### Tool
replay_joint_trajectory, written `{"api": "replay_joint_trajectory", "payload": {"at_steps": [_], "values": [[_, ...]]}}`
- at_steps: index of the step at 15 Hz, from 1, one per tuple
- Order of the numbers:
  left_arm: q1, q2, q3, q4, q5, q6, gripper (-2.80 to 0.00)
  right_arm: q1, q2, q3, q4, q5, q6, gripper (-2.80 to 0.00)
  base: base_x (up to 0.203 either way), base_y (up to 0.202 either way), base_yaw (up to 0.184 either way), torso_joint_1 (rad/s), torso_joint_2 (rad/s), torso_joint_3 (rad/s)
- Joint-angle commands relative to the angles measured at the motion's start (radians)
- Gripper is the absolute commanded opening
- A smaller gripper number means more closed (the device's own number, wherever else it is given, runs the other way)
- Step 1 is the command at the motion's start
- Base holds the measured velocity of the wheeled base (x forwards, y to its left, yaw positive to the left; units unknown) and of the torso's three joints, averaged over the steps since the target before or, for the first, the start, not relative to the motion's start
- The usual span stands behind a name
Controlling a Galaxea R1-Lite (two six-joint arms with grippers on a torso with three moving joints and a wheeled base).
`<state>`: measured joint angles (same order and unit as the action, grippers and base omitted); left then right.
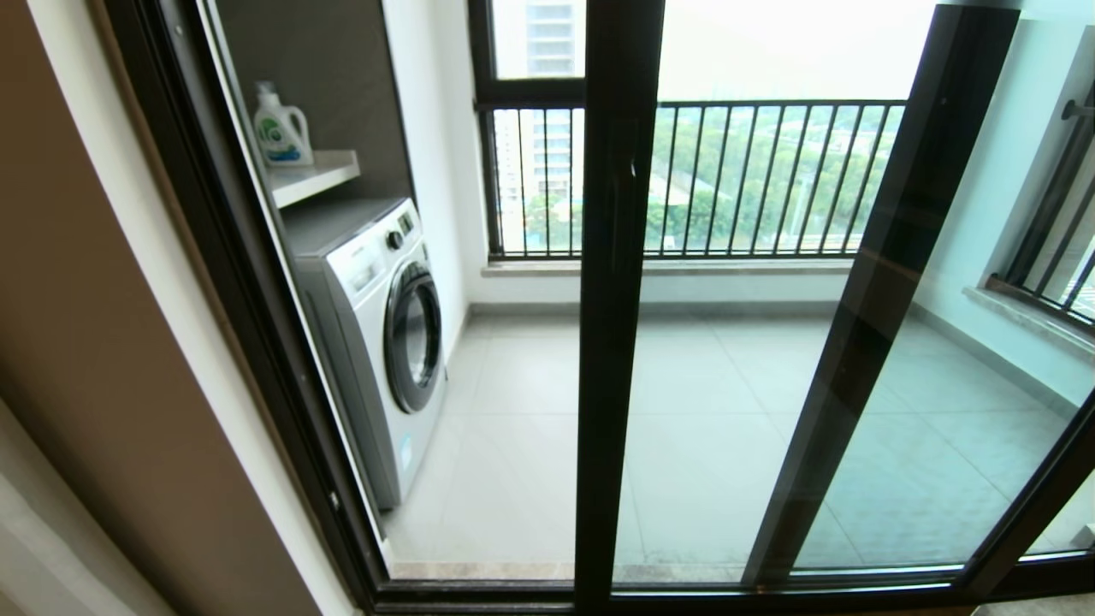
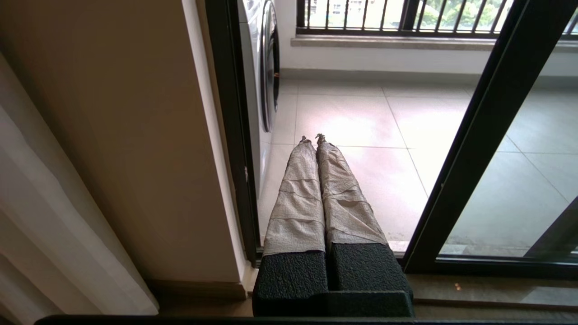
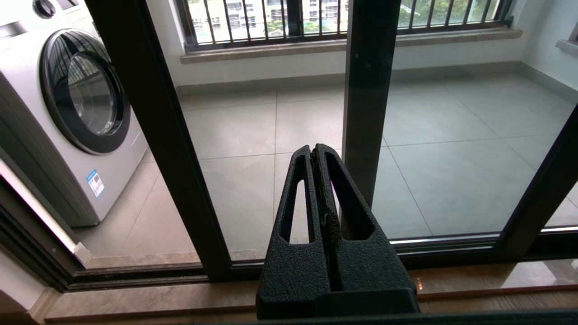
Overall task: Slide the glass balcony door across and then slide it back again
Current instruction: Open the slid door
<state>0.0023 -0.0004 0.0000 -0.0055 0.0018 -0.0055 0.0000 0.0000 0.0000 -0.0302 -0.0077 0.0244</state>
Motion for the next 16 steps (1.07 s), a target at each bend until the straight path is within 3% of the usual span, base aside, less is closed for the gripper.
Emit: {"api": "replay_joint_trajectory", "payload": {"at_steps": [1, 16], "values": [[0.000, 0.003, 0.000, -0.001, 0.001, -0.001, -2.80, 0.000, 0.000, 0.012, 0.000, 0.000, 0.000, -2.80, 0.000, 0.000, 0.000, 0.000, 0.00, 0.000], [0.001, 0.003, 0.000, -0.001, 0.001, -0.001, -2.80, 0.000, 0.001, 0.010, 0.004, 0.000, -0.008, -2.80, 0.000, 0.000, 0.000, 0.000, 0.00, 0.000]]}}
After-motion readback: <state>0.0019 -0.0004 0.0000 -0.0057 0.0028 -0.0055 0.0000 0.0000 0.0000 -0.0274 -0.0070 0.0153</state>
